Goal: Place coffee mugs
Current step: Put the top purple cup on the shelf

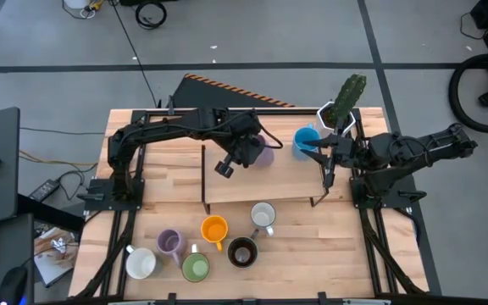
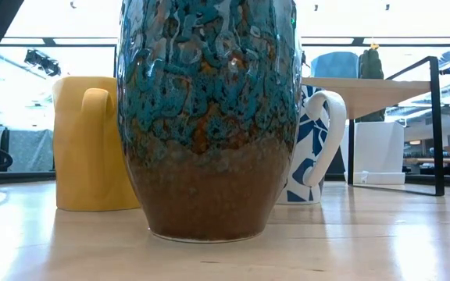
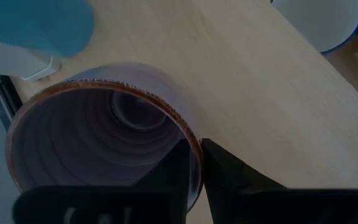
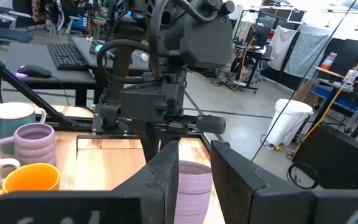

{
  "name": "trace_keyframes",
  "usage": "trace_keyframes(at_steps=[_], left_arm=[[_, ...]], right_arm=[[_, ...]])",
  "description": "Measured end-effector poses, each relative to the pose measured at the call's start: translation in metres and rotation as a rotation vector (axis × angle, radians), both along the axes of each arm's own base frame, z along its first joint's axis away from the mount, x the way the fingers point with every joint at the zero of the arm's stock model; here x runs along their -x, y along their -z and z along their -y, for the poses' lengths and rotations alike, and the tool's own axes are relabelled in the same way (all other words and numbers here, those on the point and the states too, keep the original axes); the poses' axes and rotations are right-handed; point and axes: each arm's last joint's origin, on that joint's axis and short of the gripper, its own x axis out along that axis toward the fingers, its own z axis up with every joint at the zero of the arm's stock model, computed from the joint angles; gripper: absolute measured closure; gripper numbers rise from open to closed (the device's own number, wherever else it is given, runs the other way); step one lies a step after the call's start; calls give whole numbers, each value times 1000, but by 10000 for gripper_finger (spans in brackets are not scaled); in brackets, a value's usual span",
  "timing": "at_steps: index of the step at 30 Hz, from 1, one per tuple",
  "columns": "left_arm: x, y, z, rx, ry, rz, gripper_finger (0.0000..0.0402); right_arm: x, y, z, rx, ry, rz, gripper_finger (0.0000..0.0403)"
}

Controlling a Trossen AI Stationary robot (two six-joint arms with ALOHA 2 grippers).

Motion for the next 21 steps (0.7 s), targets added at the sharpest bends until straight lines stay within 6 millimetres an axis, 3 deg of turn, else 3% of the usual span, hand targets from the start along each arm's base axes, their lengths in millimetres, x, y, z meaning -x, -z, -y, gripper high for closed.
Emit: trace_keyframes(at_steps=[13, 21], left_arm=[[-4, -2, 6, -24, 47, 37, 343], [-5, -3, 6, -33, 63, 53, 376]], right_arm=[[0, 0, 0, 0, -3, -1, 304], [0, 0, 0, -1, -3, -1, 304]])
